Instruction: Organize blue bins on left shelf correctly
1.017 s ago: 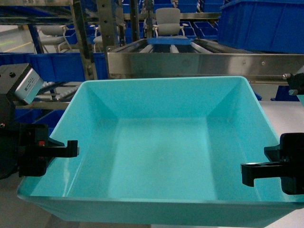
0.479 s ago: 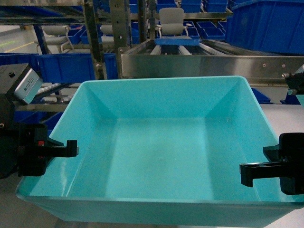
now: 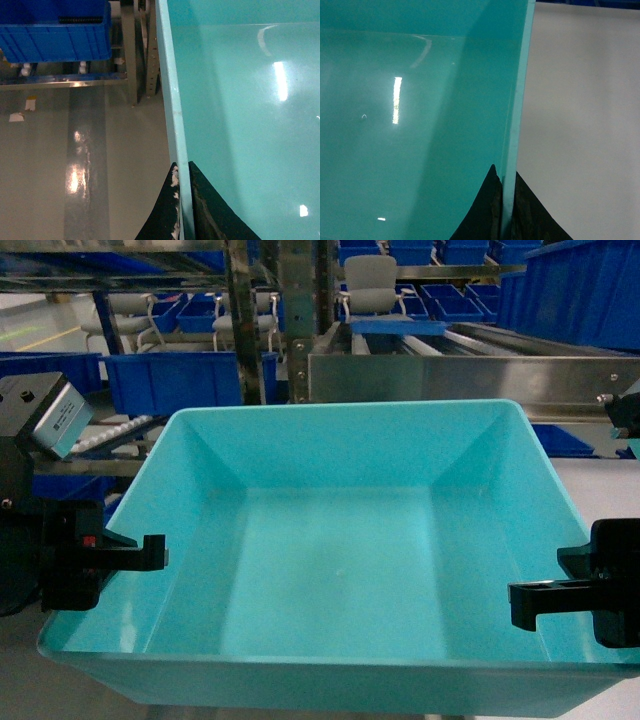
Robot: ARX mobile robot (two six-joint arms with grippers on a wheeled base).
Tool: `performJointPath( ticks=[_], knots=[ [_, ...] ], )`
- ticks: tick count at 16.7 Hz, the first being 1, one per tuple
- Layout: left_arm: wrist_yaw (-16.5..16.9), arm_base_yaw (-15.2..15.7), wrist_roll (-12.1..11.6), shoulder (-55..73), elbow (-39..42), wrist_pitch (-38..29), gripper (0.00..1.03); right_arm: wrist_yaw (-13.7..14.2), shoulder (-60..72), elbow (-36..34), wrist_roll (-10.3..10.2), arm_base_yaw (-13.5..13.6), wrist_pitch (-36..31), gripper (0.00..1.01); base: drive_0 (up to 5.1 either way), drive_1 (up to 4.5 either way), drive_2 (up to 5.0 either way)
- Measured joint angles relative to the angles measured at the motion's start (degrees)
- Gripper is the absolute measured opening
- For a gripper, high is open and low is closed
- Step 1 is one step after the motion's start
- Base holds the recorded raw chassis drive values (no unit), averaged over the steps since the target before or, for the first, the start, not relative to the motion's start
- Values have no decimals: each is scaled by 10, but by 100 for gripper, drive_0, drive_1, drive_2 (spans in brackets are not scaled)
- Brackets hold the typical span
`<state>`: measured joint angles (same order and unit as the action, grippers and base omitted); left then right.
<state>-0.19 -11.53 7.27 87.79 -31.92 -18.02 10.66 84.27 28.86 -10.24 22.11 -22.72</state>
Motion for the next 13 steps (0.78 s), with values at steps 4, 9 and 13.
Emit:
performJointPath(
  ticks=[4,9,13],
  knots=[
    [0,0,0,0,0,1,2,0,0,0,0,0,0,2,-482,356,117],
    [0,1,0,0,0,0,2,0,0,0,0,0,-1,2,-486,340,140],
    [0,1,0,0,0,0,2,0,0,0,0,0,-1,2,-484,340,146]
  ],
)
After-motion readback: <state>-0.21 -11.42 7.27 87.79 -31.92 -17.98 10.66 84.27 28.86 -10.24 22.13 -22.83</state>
